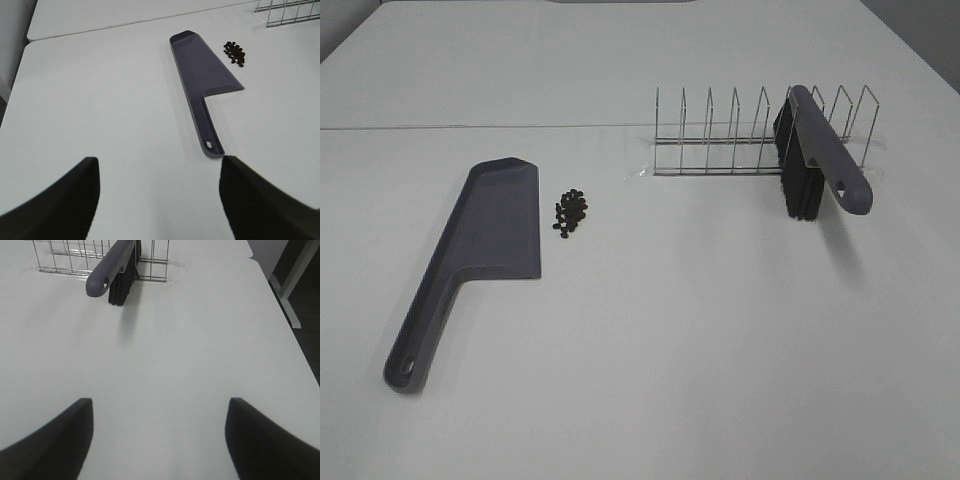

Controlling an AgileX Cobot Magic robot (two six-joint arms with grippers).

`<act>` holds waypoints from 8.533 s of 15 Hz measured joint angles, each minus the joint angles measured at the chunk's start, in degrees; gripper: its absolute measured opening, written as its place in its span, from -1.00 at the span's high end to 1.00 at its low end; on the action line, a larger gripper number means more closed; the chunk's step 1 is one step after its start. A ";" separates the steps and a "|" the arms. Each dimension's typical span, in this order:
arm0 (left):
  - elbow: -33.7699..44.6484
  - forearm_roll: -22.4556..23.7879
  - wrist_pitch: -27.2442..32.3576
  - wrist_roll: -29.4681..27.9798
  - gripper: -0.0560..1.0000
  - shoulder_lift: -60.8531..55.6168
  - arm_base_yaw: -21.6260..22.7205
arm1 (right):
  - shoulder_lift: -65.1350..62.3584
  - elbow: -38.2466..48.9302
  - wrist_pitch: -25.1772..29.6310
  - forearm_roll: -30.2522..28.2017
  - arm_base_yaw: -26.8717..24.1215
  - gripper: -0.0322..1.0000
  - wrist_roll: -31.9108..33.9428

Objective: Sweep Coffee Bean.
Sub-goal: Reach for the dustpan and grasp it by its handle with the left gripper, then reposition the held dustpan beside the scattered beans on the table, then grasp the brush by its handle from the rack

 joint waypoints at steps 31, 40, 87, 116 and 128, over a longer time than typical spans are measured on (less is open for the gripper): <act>0.00 0.00 0.00 0.00 -0.35 0.00 0.00 | 0.00 0.00 0.00 0.00 0.00 -0.42 0.00; 0.00 0.00 0.00 0.00 -0.35 0.00 0.00 | 0.00 0.00 0.00 0.00 0.00 -0.42 0.00; -35.35 0.40 -16.79 -17.07 -0.38 106.97 -12.26 | 0.00 0.00 0.00 -0.17 0.00 -0.42 0.00; -35.58 6.47 -21.83 -25.10 0.22 98.20 -12.66 | 3.09 -0.86 -1.72 1.26 0.00 -0.42 0.00; -35.58 6.82 -22.75 -22.92 0.22 98.09 -12.66 | 68.53 -32.26 -20.97 15.76 0.00 0.00 -9.63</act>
